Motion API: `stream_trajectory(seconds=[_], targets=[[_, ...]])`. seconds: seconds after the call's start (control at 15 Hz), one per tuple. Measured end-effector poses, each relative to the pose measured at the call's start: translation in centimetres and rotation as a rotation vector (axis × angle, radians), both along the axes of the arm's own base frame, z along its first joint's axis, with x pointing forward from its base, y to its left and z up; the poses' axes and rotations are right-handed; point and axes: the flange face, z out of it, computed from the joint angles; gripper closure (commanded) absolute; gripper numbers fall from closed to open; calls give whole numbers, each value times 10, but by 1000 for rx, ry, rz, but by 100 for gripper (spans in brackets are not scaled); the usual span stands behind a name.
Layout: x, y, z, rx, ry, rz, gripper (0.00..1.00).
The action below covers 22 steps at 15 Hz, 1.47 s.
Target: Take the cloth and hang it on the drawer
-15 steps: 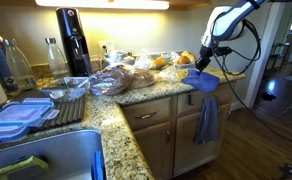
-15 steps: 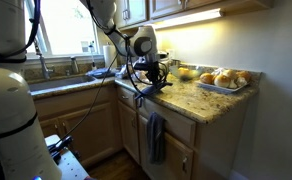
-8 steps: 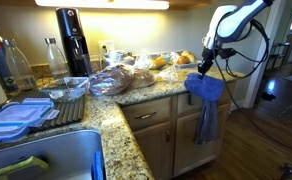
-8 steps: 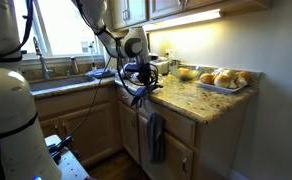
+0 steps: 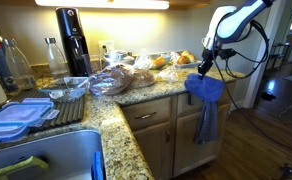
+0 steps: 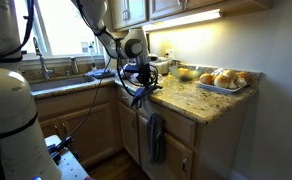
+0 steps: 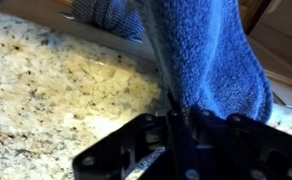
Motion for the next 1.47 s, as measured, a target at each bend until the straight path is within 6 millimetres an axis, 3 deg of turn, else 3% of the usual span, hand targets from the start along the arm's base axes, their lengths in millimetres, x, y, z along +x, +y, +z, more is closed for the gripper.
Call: stream_trajectory(seconds=[0.2, 0.4, 0.67, 0.93, 1.13, 1.47], targets=[[-7, 14, -8, -12, 18, 34, 92], [-23, 41, -16, -30, 39, 95, 92], [-54, 84, -18, -38, 58, 171, 92], [-87, 113, -20, -43, 73, 217, 92], [-100, 120, -28, -35, 60, 216, 92], [-118, 111, -60, -30, 83, 206, 92]])
